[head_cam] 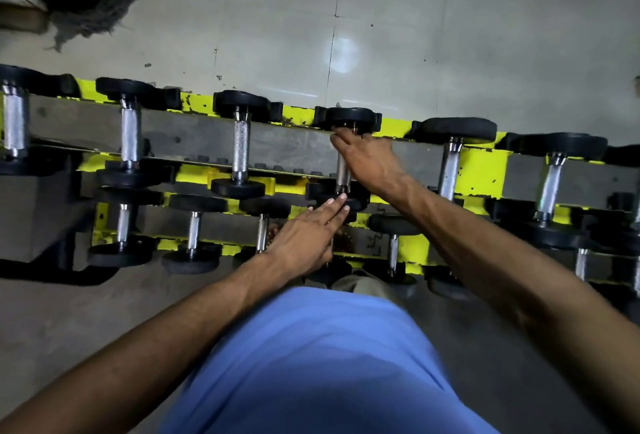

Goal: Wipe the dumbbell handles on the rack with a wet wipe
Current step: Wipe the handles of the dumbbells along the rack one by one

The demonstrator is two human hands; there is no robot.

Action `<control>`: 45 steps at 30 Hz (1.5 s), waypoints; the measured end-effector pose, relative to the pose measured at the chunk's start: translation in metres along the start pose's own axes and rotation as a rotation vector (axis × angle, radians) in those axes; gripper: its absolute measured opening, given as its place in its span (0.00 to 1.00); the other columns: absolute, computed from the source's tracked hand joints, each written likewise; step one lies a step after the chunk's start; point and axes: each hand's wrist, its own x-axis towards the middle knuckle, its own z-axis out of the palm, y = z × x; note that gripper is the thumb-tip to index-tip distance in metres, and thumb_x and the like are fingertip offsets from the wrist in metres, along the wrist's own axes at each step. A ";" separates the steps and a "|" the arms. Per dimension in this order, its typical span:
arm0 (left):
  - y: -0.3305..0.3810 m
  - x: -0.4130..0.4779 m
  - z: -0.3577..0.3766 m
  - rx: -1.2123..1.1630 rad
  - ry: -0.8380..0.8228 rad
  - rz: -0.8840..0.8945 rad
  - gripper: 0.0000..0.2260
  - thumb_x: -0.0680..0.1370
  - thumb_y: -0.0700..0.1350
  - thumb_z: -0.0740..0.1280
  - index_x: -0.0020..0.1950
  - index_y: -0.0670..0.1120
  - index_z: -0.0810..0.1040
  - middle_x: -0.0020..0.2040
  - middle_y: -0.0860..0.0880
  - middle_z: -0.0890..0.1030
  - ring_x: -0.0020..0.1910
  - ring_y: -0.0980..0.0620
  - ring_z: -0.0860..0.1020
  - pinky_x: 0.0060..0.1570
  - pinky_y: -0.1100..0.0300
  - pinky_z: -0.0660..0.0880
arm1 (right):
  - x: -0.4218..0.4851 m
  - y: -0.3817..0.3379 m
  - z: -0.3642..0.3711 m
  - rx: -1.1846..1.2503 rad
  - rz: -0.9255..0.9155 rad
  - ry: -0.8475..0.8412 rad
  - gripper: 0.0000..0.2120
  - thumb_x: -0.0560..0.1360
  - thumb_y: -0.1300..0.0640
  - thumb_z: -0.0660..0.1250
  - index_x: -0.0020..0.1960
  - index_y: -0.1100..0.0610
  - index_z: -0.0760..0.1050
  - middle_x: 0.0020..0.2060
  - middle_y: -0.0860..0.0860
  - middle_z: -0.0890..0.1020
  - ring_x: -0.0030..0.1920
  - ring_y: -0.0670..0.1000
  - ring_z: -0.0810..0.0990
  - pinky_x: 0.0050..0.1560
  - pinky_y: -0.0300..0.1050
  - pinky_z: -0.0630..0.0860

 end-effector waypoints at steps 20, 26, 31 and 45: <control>0.048 0.013 0.010 0.067 0.090 -0.223 0.35 0.79 0.47 0.65 0.85 0.46 0.57 0.85 0.45 0.57 0.84 0.48 0.55 0.82 0.47 0.47 | 0.032 -0.042 -0.026 -0.045 -0.243 -0.816 0.12 0.79 0.57 0.64 0.59 0.58 0.80 0.47 0.53 0.80 0.46 0.57 0.79 0.50 0.47 0.79; 0.038 0.008 0.011 0.072 0.038 -0.219 0.37 0.79 0.47 0.65 0.86 0.46 0.53 0.86 0.45 0.51 0.85 0.49 0.49 0.83 0.47 0.48 | 0.026 -0.018 -0.023 0.173 -0.293 -0.640 0.10 0.75 0.57 0.67 0.52 0.49 0.84 0.49 0.48 0.85 0.47 0.53 0.84 0.38 0.44 0.79; 0.036 0.003 0.007 0.032 0.040 -0.212 0.37 0.81 0.45 0.63 0.86 0.45 0.49 0.86 0.46 0.42 0.85 0.49 0.47 0.83 0.48 0.49 | -0.009 0.007 -0.016 0.325 -0.322 -0.273 0.06 0.75 0.54 0.69 0.50 0.46 0.82 0.50 0.47 0.79 0.54 0.51 0.78 0.41 0.46 0.76; 0.035 0.000 0.002 0.022 0.007 -0.195 0.39 0.81 0.48 0.64 0.86 0.45 0.46 0.86 0.46 0.39 0.85 0.49 0.45 0.83 0.49 0.49 | -0.032 -0.024 0.043 1.175 0.745 -0.314 0.06 0.74 0.62 0.65 0.45 0.56 0.80 0.43 0.56 0.85 0.44 0.57 0.82 0.46 0.51 0.79</control>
